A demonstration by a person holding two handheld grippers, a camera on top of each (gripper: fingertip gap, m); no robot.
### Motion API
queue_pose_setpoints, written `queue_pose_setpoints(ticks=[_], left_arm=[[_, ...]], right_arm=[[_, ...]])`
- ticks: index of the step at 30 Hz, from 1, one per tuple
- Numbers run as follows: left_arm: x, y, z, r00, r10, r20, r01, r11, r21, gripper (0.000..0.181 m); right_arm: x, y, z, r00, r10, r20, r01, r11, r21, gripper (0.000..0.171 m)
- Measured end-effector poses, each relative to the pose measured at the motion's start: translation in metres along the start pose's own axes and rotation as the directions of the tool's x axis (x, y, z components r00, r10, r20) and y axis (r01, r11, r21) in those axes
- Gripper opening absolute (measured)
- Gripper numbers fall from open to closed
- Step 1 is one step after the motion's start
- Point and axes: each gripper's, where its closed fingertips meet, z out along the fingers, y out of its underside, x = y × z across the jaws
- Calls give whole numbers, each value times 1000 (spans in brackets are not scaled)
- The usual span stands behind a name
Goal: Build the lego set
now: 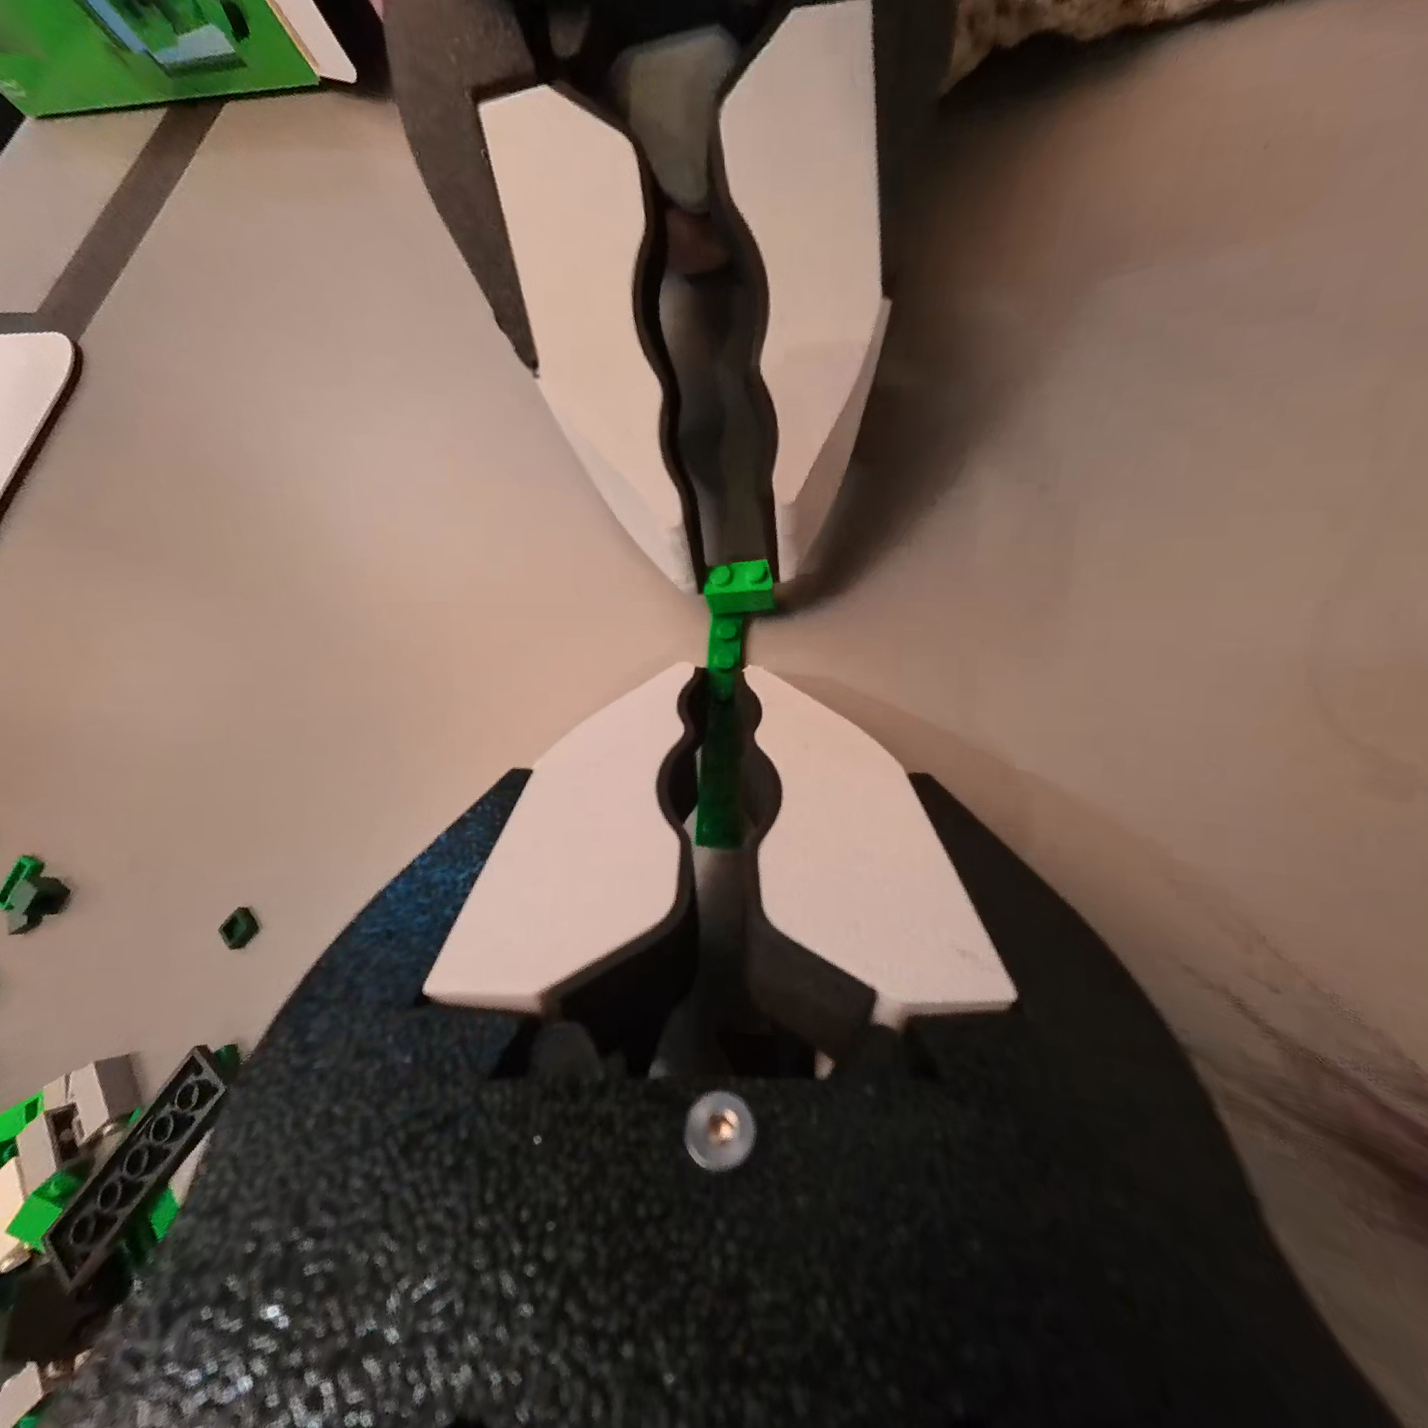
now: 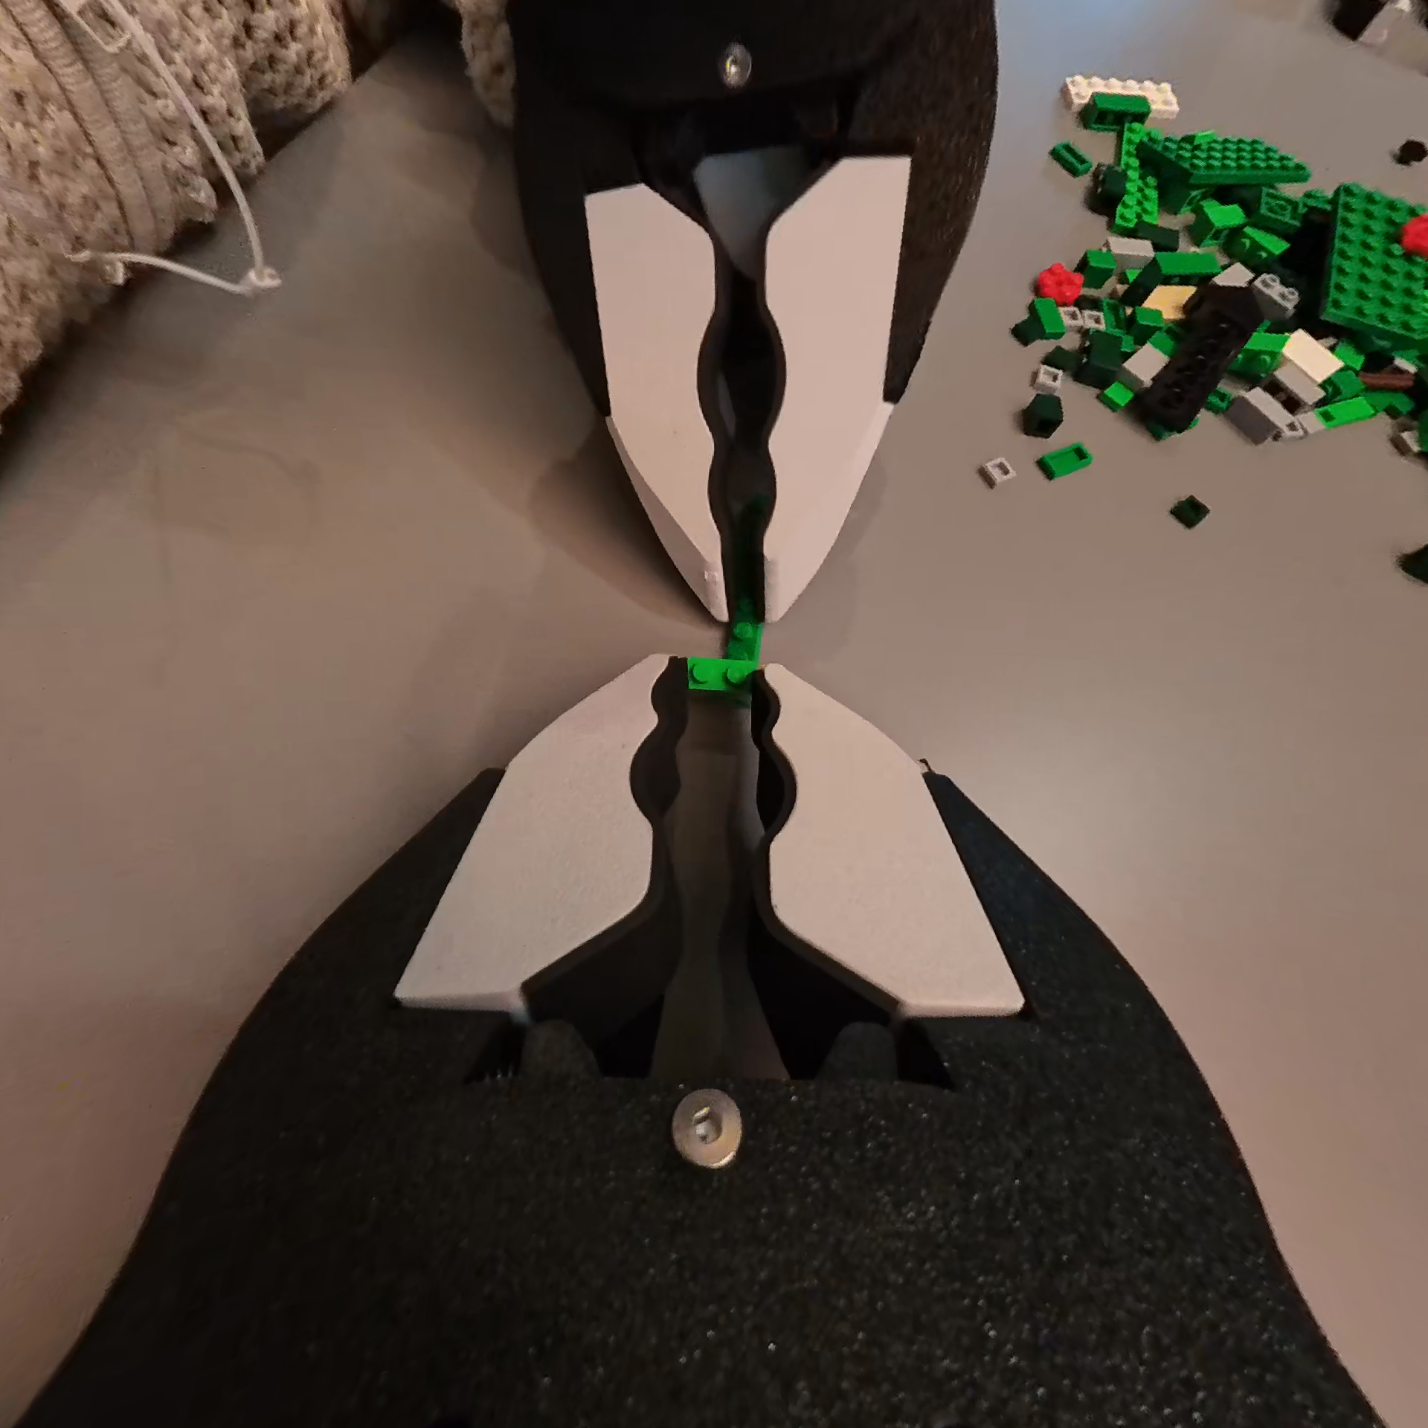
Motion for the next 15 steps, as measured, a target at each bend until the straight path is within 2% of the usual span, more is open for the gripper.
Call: queue_pose_setpoints(ticks=[7,10,15], left_arm=[[0,-1,-1,997,58,49,-59,998,21,5],[0,0,-2,999,28,41,-29,999,26,5],[-19,-5,-9,984,74,163,-88,993,83,5]], right_arm=[[1,-4,-3,995,-74,-73,77,997,31,16],[-1,-7,-6,987,-104,-122,111,993,50,16],[1,-6,-12,940,-245,-238,243,969,-39,16]])
